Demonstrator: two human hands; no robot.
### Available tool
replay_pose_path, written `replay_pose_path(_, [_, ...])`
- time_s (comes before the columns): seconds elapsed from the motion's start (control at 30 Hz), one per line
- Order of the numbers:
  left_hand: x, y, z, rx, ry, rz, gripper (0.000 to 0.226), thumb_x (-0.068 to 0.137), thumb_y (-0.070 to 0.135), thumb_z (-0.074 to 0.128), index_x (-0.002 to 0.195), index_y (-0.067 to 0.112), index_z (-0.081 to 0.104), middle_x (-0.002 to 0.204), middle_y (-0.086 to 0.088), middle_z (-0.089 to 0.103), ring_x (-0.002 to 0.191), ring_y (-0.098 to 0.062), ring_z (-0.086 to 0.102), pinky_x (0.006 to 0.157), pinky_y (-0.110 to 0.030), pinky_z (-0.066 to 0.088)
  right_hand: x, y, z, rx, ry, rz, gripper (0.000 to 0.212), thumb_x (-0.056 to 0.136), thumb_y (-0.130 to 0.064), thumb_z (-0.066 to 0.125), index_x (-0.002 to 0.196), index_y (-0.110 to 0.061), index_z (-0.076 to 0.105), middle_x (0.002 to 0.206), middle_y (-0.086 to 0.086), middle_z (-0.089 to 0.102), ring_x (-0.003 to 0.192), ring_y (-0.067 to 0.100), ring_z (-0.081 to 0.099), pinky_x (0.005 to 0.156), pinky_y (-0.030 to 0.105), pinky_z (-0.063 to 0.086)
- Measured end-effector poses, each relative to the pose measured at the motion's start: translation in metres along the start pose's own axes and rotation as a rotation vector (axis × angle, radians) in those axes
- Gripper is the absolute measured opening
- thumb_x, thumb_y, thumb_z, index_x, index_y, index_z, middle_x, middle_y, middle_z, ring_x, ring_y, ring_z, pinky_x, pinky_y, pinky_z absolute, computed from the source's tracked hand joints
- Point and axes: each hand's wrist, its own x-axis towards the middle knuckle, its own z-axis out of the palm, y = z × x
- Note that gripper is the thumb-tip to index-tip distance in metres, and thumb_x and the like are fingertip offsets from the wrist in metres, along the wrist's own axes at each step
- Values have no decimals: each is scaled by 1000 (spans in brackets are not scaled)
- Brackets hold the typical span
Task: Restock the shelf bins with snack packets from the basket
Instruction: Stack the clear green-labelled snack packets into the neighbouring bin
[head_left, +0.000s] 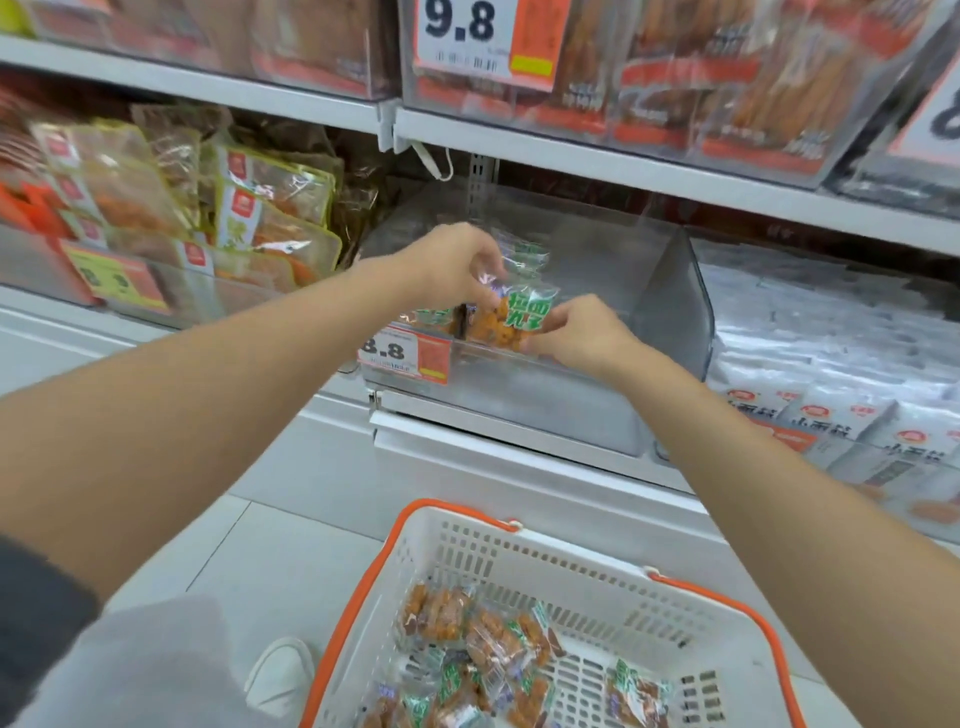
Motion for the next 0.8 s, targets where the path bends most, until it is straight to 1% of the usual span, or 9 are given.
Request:
replay_pose_path(0.13, [6,-17,17,117,-54,-14,17,82,27,77,93,20,68,101,5,63,91,-14,56,80,-30,45,24,5,18,41,-168,73,22,85,-21,73,91,0,73,84,16,71,61,17,59,64,28,56])
replay_pose_path(0.23, [7,-23,24,139,-4,-25,11,81,29,77,90,23,72,99,6,67,94,-15,60,79,-31,48,34,7,24,-15,-194,100,49,72,-44,82,93,-1,74,72,7,70,62,15,56,75,32,58])
replay_pose_path(0.37, [9,-26,31,92,72,-5,20,80,25,79,97,17,73,99,2,69,86,-10,58,75,-25,42,43,11,25,-8,-150,141,26,71,-32,84,80,-12,69,63,2,68,48,9,58,56,20,53])
replay_pose_path(0.47, [8,-26,32,76,135,1,23,78,25,81,98,18,72,99,3,68,83,-10,56,75,-25,43,47,16,25,30,-138,135,20,77,-19,79,93,-12,68,91,11,70,76,19,62,79,30,57])
replay_pose_path(0.5, [7,-27,32,73,142,-1,24,78,25,81,99,18,71,98,3,67,82,-10,56,74,-26,43,46,16,24,70,-145,136,22,79,-15,76,99,-9,67,95,13,68,80,22,62,81,31,57])
replay_pose_path(0.57, [4,-28,32,71,137,-7,25,77,25,81,99,18,70,98,2,67,81,-12,57,74,-28,45,40,15,23,119,-161,143,32,75,-15,78,103,-4,67,89,12,66,76,21,61,73,27,57])
replay_pose_path(0.63, [0,-29,32,65,127,-20,26,78,25,80,101,18,69,98,2,66,84,-14,59,74,-29,46,34,13,20,120,-165,166,43,62,-19,78,99,3,70,81,13,66,72,18,56,77,32,58])
replay_pose_path(0.7, [-6,-27,31,62,163,-40,31,81,25,78,109,18,68,106,0,66,92,-17,61,79,-32,49,28,12,17,96,-135,176,40,71,-15,71,103,8,70,86,19,72,71,18,56,86,44,58])
replay_pose_path(0.8, [-21,-14,31,69,305,-95,31,87,26,70,117,20,65,117,-1,65,105,-21,60,88,-37,50,10,13,8,-44,75,77,25,84,-11,59,102,2,70,86,10,67,77,22,58,75,33,53])
